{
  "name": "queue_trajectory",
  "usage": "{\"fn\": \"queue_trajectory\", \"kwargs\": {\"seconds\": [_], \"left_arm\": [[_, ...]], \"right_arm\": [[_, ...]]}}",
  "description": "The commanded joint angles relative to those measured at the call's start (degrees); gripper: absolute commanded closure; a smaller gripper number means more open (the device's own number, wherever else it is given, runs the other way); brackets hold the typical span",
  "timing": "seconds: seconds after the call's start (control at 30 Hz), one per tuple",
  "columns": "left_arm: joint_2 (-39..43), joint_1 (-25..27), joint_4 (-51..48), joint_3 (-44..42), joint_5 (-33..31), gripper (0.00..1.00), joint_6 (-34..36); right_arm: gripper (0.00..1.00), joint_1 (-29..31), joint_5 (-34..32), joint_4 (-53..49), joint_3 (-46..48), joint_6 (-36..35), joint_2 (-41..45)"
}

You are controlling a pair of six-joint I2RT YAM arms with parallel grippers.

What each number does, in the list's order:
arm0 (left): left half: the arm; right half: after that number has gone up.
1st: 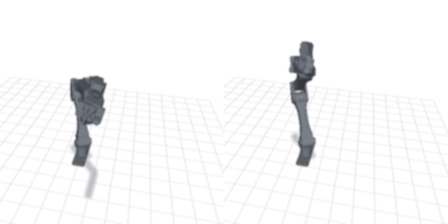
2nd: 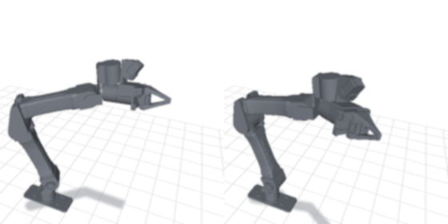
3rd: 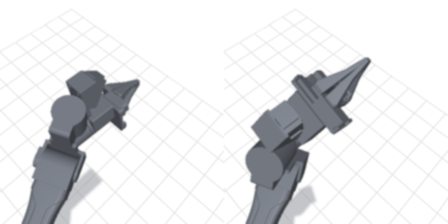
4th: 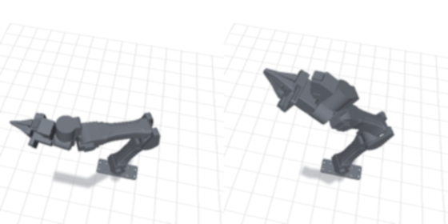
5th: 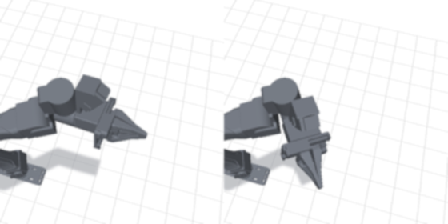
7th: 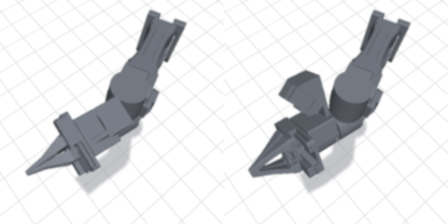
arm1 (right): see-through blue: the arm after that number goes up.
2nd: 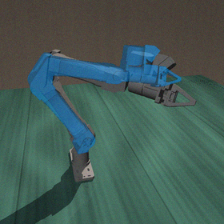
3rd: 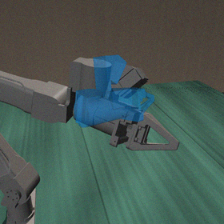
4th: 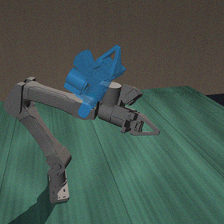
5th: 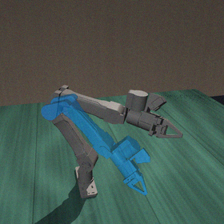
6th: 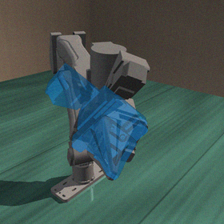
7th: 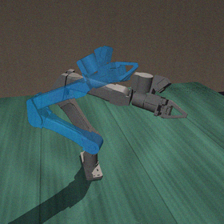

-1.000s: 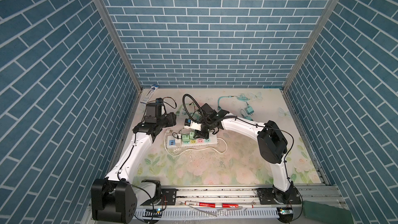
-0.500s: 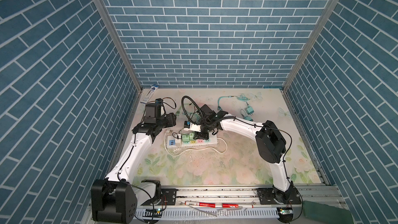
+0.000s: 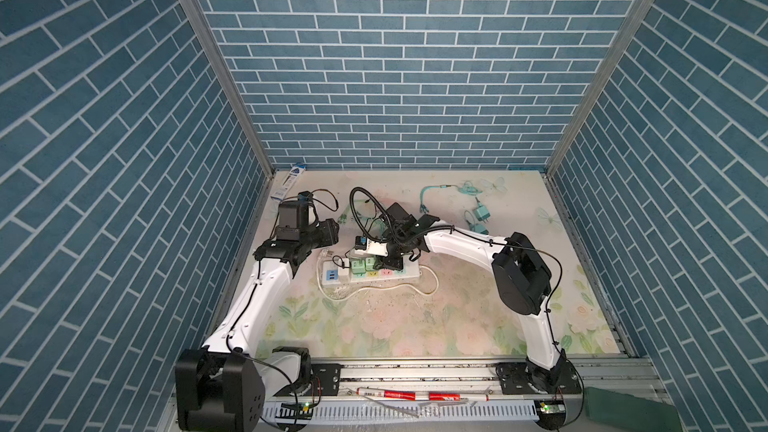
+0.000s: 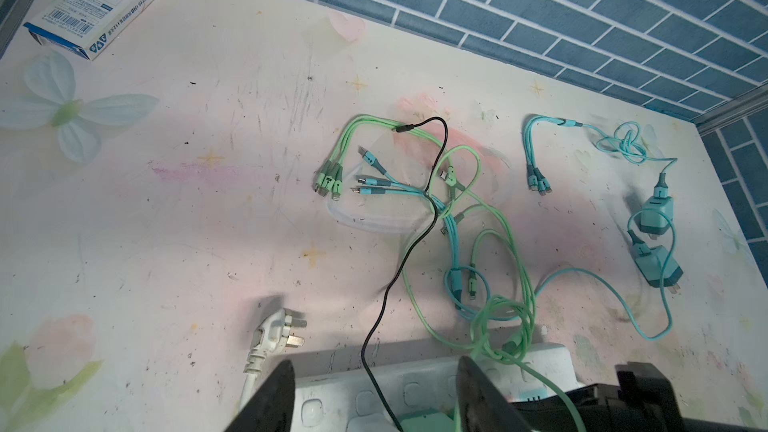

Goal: Insert the plug
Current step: 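Lower the charger plug into a power strip socket with the right gripper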

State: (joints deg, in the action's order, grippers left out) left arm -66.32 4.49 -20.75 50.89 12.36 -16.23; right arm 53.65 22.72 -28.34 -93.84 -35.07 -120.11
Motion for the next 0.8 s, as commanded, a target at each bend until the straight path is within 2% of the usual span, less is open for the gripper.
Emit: {"fn": "queue_trajectory", "kwargs": {"seconds": [0.0,0.3,0.77], "left_arm": [[0.69,-0.54,0.52,-0.87,0.89,0.37,-0.32],[1.19,-0.54,1.15,-1.43,1.22,0.37,-1.07],[1.29,-0.62,0.45,-0.62,1.26,0.37,-0.82]], "right_arm": [[1.0,1.13,1.48,-2.0,2.54,-2.62,-0.69],[1.0,1.49,0.08,-11.19,-4.12,-3.88,-7.22],[1.0,1.73,0.56,-6.84,-0.24,-1.91,-8.14]]}}
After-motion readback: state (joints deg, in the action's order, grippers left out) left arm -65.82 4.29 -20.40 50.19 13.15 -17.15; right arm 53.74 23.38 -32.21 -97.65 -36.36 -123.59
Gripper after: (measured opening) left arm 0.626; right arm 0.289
